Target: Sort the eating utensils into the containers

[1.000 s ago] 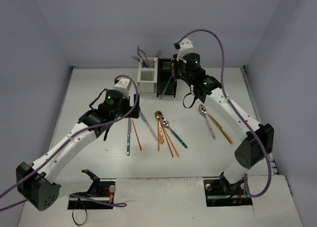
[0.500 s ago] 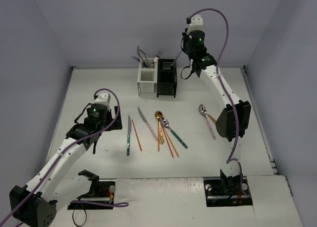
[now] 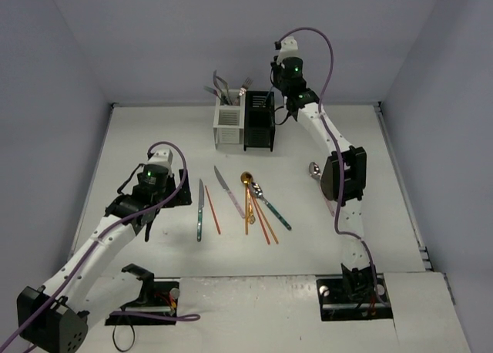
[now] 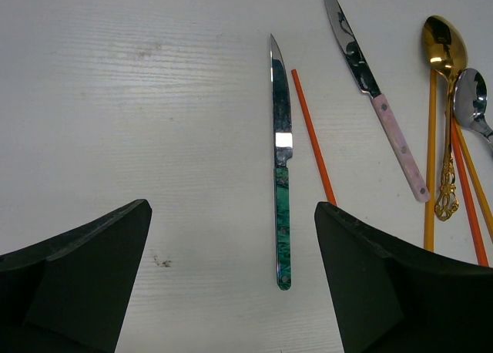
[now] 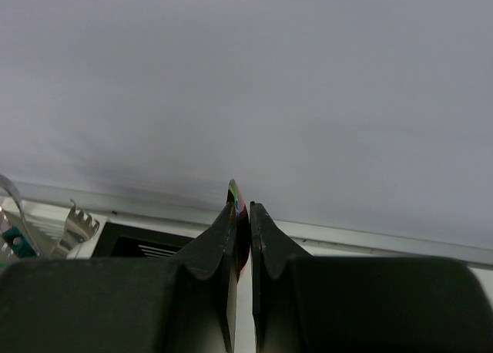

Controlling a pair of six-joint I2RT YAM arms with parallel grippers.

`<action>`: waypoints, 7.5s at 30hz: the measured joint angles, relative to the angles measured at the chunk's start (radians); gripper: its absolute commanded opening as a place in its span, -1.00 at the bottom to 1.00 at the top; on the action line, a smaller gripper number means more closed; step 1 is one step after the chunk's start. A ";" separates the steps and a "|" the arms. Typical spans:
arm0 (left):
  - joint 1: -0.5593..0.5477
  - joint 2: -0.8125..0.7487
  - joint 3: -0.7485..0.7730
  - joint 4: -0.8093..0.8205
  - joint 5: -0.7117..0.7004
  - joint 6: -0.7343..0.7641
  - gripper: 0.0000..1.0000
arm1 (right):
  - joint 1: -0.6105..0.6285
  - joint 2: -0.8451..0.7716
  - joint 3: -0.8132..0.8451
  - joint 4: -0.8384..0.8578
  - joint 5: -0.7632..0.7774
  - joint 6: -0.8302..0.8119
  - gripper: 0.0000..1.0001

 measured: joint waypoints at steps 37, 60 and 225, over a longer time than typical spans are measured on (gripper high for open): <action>0.002 0.074 0.066 0.106 0.126 0.113 0.71 | -0.097 -0.791 -1.093 -0.185 -0.096 0.187 0.36; 0.002 0.125 0.014 0.172 0.129 0.135 0.71 | -0.145 -0.686 -1.336 -0.369 -0.049 0.409 0.32; 0.002 -0.113 -0.088 0.125 0.067 0.115 0.71 | 0.338 -0.544 -1.156 -0.410 -0.195 0.113 -0.58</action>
